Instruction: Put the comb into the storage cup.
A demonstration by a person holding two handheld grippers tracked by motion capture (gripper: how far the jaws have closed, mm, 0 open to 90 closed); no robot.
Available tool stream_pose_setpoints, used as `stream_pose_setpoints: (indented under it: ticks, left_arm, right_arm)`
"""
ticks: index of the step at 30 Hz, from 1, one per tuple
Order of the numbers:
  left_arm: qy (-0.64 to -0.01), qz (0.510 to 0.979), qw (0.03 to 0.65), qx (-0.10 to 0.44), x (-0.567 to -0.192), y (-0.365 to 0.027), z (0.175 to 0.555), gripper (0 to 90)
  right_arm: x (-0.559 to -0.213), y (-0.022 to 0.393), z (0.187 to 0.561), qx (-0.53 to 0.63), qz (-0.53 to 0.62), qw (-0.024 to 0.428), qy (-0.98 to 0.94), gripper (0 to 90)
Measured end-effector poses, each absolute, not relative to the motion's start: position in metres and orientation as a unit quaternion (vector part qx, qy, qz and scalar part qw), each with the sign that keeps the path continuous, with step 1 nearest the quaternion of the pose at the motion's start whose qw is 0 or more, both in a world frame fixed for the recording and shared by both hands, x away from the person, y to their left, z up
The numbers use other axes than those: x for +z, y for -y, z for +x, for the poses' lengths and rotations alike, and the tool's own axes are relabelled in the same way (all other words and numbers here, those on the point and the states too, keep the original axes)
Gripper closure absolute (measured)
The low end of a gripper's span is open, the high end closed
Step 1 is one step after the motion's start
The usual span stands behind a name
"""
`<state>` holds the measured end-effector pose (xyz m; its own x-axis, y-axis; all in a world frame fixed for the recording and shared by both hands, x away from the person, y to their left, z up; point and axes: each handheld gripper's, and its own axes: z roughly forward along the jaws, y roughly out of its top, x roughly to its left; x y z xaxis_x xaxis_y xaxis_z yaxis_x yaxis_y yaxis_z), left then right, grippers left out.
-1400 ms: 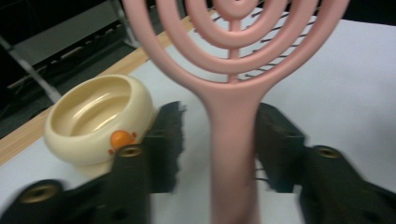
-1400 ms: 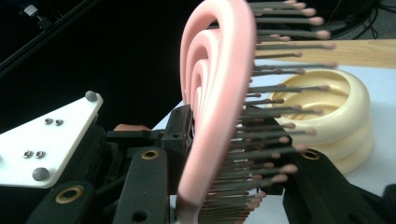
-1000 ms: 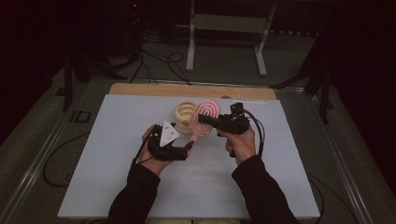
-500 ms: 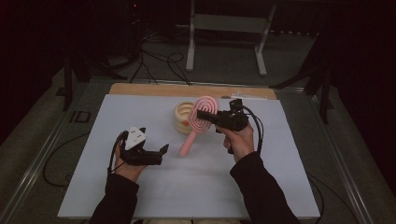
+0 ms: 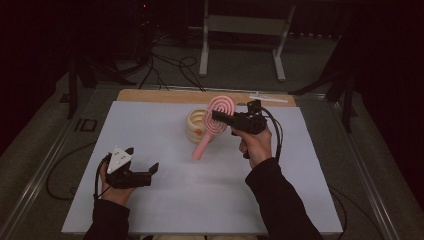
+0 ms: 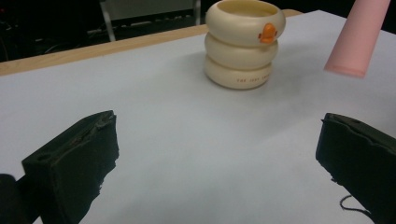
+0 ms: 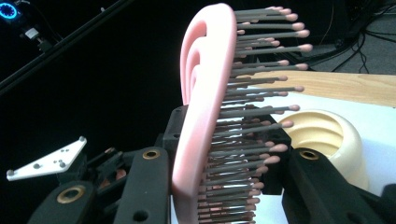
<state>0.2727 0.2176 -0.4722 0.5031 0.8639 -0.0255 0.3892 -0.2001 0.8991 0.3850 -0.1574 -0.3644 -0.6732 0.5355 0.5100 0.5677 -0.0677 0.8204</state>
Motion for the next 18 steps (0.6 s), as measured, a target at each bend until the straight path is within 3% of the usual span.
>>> stream_pose_setpoints:
  ticks: [18]
  left_arm:
    - [-0.440, 0.719, 0.467, 0.268, -0.487, -0.244, 0.257, 0.2]
  right_arm:
    - [-0.355, 0.163, 0.401, -0.617, -0.422, 0.001, 0.664, 63.9]
